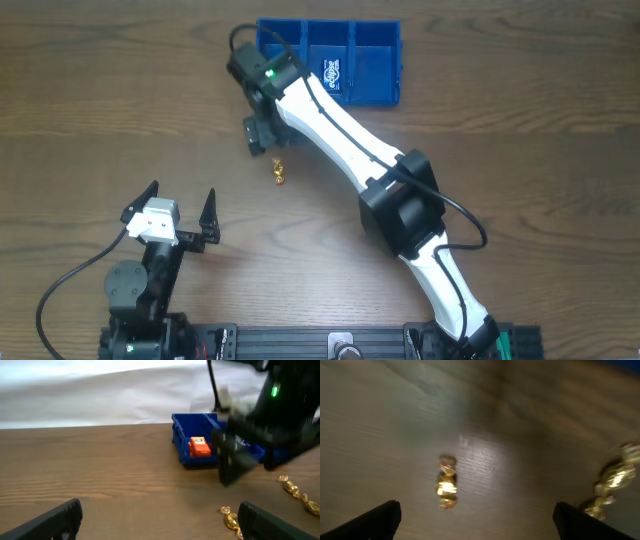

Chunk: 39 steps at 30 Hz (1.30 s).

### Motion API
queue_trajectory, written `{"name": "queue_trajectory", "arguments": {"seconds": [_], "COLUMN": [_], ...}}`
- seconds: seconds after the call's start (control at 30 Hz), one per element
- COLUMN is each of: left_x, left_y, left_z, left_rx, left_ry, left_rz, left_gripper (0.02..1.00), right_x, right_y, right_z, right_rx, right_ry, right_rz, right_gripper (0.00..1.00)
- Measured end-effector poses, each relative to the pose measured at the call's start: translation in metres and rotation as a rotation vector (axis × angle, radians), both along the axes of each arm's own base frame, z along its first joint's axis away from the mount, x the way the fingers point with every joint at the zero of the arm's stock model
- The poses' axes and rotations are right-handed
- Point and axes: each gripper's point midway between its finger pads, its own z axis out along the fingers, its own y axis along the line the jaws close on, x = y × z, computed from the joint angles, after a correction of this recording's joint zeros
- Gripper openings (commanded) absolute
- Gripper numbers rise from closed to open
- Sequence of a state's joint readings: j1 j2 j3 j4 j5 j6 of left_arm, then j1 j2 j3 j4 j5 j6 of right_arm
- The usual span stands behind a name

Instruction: Sort Candies Into Trays

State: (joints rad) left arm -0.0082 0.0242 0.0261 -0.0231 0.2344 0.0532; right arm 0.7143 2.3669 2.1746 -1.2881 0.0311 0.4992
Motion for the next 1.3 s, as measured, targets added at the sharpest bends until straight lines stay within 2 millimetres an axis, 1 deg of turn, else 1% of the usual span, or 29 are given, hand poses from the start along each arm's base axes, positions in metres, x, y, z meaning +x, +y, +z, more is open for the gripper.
{"name": "queue_trajectory", "arguments": {"seconds": [0.07, 0.13, 0.2, 0.3, 0.5, 0.63, 0.87, 0.93, 1.03, 1.07, 1.13, 1.2, 1.3], "left_x": [0.0, 0.0, 0.0, 0.0, 0.0, 0.0, 0.0, 0.0, 0.0, 0.0, 0.0, 0.0, 0.0], "left_y": [0.0, 0.0, 0.0, 0.0, 0.0, 0.0, 0.0, 0.0, 0.0, 0.0, 0.0, 0.0, 0.0], "left_z": [0.0, 0.0, 0.0, 0.0, 0.0, 0.0, 0.0, 0.0, 0.0, 0.0, 0.0, 0.0, 0.0], "left_rx": [0.0, 0.0, 0.0, 0.0, 0.0, 0.0, 0.0, 0.0, 0.0, 0.0, 0.0, 0.0, 0.0], "left_ry": [0.001, 0.0, 0.0, 0.0, 0.0, 0.0, 0.0, 0.0, 0.0, 0.0, 0.0, 0.0, 0.0], "left_rz": [0.0, 0.0, 0.0, 0.0, 0.0, 0.0, 0.0, 0.0, 0.0, 0.0, 0.0, 0.0, 0.0], "left_gripper": [0.998, 0.998, 0.998, 0.998, 0.998, 0.998, 0.998, 0.996, 0.998, 0.996, 0.998, 0.998, 0.998], "right_x": [-0.007, -0.014, -0.021, -0.027, -0.039, -0.037, -0.029, -0.028, -0.03, -0.031, -0.031, -0.03, -0.028], "right_y": [0.0, 0.001, 0.007, 0.021, 0.034, 0.034, 0.03, 0.03, 0.027, 0.027, 0.026, 0.026, 0.028], "right_z": [-0.022, -0.035, -0.044, -0.045, -0.044, -0.045, -0.045, -0.047, -0.053, -0.055, -0.055, -0.055, -0.057], "right_rx": [0.003, 0.002, 0.007, 0.028, 0.032, 0.022, 0.006, 0.007, -0.004, -0.006, -0.008, -0.007, 0.001], "right_ry": [0.03, 0.051, 0.059, 0.05, 0.046, 0.034, -0.006, -0.012, -0.007, -0.005, -0.006, -0.008, -0.017], "right_rz": [-0.003, 0.001, 0.015, 0.042, 0.076, 0.036, -0.042, -0.05, -0.06, -0.064, -0.073, -0.079, -0.083], "right_gripper": [0.998, 0.998, 0.998, 1.0, 0.998, 0.996, 0.991, 0.969, 0.901, 0.873, 0.781, 0.72, 0.691]}}
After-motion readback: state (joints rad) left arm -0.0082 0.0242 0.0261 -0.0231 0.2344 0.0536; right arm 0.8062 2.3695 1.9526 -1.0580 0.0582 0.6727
